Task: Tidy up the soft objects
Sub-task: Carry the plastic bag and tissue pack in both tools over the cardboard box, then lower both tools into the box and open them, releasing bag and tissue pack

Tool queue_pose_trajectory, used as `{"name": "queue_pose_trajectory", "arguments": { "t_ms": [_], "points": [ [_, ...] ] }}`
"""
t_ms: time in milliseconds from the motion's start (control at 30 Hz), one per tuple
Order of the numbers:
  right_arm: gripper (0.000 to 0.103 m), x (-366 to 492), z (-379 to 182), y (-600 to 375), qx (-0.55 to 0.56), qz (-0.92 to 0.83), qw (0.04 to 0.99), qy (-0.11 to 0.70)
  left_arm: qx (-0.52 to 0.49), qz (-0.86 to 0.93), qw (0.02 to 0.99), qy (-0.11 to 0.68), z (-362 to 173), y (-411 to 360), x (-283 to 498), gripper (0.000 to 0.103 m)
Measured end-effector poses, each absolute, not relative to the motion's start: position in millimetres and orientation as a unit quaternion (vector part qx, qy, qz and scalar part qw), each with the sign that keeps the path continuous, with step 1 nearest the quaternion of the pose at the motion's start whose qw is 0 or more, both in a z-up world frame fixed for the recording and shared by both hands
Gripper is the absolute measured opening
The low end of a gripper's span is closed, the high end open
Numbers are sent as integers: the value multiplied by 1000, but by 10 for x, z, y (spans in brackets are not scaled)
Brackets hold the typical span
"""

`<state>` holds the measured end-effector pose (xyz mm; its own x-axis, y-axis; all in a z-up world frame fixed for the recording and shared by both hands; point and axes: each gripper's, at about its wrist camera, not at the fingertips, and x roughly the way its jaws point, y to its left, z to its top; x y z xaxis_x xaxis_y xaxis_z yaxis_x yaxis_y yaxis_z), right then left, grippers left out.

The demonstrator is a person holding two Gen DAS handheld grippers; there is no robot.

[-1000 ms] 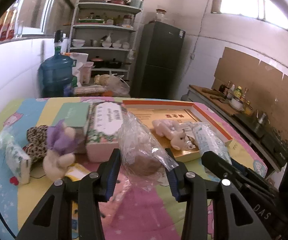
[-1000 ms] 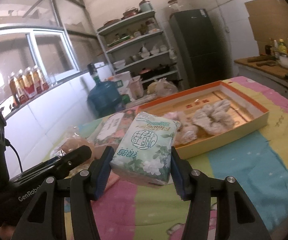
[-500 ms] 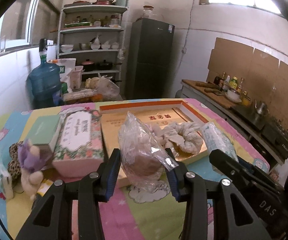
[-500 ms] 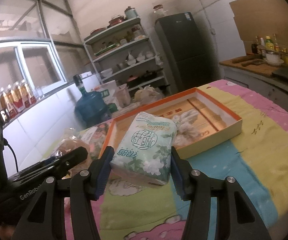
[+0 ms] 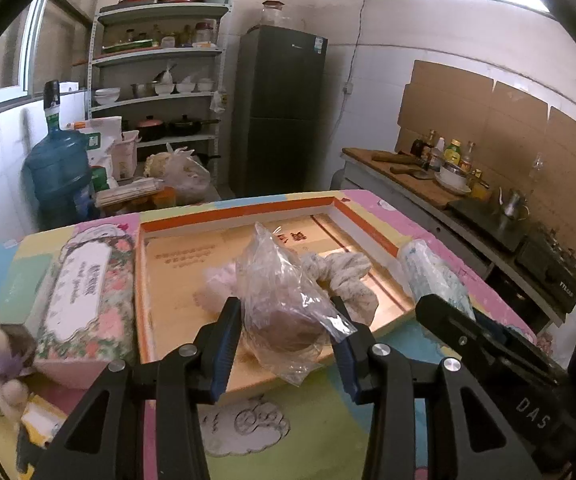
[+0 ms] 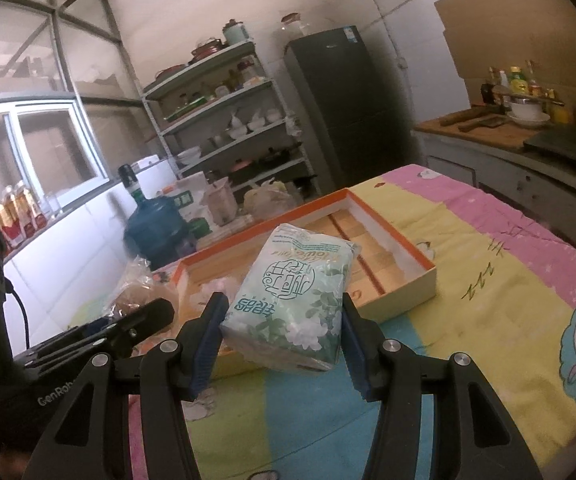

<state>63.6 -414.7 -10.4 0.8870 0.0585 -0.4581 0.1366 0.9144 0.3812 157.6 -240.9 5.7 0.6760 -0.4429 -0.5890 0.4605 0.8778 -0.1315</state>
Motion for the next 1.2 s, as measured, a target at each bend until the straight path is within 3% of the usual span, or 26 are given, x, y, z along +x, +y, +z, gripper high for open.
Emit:
{"name": "queue_pose_trajectory", "arguments": {
  "t_ms": [1200],
  "points": [
    [56, 1353, -256, -4606, 206, -38, 943, 257, -18, -242, 900, 362, -229, -2876, 2306, 44]
  ]
}}
